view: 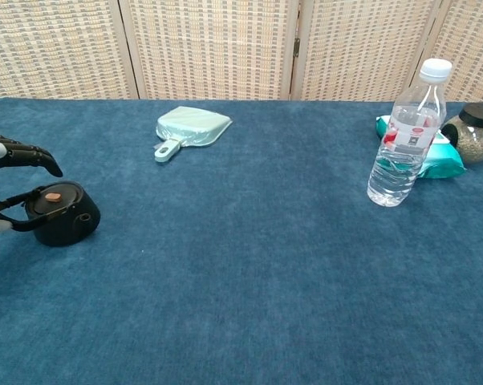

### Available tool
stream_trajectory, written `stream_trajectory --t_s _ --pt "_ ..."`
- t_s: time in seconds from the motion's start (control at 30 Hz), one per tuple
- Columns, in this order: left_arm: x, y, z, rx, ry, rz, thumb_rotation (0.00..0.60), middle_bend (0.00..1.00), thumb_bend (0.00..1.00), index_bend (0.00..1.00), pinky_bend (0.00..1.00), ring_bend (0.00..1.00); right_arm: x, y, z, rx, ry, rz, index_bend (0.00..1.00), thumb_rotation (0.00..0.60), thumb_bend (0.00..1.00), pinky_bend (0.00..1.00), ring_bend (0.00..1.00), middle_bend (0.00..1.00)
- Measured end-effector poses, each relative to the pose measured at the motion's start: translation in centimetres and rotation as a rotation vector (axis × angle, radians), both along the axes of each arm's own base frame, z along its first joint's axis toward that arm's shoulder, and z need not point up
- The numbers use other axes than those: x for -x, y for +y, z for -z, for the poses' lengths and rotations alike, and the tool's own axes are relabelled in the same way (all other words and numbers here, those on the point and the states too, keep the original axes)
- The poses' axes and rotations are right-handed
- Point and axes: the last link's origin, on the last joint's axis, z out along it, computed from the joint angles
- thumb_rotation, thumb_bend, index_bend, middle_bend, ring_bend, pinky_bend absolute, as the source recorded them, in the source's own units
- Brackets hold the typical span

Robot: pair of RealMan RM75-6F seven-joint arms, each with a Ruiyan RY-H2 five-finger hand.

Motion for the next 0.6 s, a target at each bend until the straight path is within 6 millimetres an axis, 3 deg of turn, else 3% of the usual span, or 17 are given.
stream_trajectory --t_s 0.17,0.37,0.6 --pt "-0.3 -0.7 -0.5 -0.007 -0.016 0.018 0.6 0.17 0.17 0.23 0.15 0.2 0.0 -0.1 -0.1 0.003 -0.002 -0.007 0.32 0.6 0.13 0.33 0.28 0.4" --pt "-1.0 -2.0 -0.9 -0.01 -0.067 0.067 0.6 0.2 0.17 0.3 0.01 0.21 -0.1 -0.1 0.0 -0.003 -0.002 -0.013 0.32 0.6 0.13 0.33 0.28 0.4" --pt "-1.5 -2.6 -1.5 -0.036 -0.121 0.117 0.6 0.28 0.17 0.34 0.0 0.28 0.1 0.2 -0.1 0.002 -0.004 -0.008 0.32 0.6 0.13 0.33 0.28 0.4"
